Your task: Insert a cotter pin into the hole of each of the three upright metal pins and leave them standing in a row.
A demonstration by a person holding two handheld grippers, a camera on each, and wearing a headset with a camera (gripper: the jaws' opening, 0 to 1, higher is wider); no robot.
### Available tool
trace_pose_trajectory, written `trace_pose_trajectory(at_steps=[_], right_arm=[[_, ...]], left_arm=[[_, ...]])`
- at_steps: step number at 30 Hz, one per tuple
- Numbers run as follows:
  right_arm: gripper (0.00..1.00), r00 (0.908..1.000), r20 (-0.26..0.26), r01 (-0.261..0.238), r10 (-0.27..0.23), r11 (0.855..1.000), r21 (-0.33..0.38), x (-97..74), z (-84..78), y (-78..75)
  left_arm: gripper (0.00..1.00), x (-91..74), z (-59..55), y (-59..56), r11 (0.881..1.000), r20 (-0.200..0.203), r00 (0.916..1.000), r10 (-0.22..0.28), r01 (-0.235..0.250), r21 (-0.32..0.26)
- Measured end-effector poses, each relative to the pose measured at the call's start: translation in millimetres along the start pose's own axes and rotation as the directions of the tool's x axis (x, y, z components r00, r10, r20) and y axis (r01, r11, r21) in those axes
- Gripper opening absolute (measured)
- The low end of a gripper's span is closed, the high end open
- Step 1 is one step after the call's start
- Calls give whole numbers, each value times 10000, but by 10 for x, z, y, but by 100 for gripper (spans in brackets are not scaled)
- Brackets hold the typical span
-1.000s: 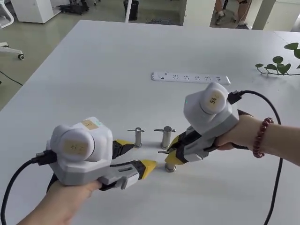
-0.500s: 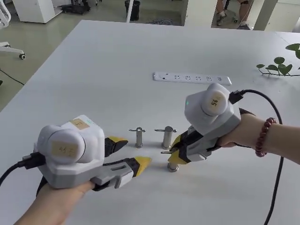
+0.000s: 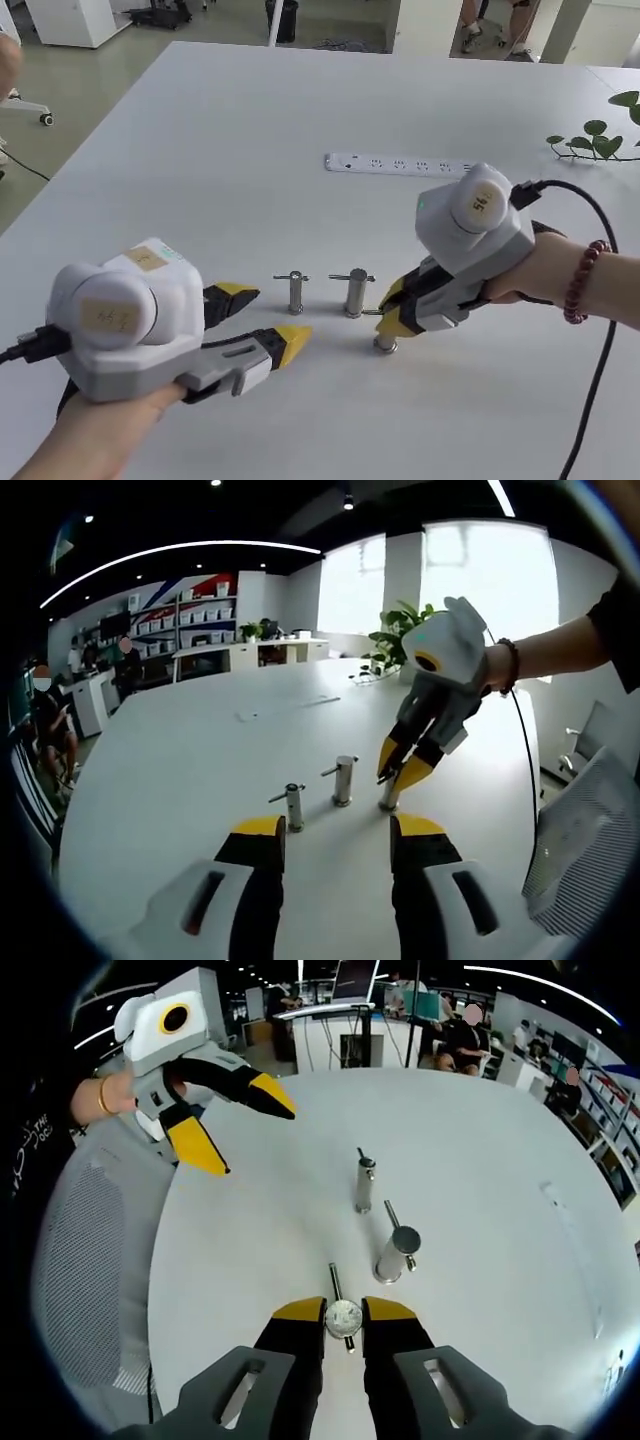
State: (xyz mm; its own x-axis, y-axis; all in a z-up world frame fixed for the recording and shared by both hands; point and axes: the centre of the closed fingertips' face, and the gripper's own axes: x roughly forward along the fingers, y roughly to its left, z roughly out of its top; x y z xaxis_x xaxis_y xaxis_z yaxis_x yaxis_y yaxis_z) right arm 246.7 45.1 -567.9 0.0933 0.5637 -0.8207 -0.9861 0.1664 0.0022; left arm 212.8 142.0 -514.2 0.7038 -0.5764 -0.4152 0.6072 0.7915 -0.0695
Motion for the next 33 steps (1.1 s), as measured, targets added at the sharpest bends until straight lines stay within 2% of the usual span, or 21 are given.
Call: trace_pose_trajectory(at_steps=[19, 25, 30, 33], right_arm=[[8, 9983, -261, 534, -529, 9984, 200, -131, -151, -249], [8, 9980, -248, 579, -574, 9981, 218, -151, -182, -321], [8, 9980, -172, 608, -603, 9978, 271, -159, -190, -387], [8, 9983, -161, 563, -559, 9982, 230, -155, -196, -401]], left_arm=[[59, -75, -35, -40, 9997, -169, 9996, -235, 236, 88], [62, -92, -34, -45, 9997, -117, 9997, -223, 223, 63], [65, -85, -89, -48, 9997, -249, 9994, -238, 239, 34], [66, -87, -74, -53, 9996, -161, 9995, -266, 266, 34]])
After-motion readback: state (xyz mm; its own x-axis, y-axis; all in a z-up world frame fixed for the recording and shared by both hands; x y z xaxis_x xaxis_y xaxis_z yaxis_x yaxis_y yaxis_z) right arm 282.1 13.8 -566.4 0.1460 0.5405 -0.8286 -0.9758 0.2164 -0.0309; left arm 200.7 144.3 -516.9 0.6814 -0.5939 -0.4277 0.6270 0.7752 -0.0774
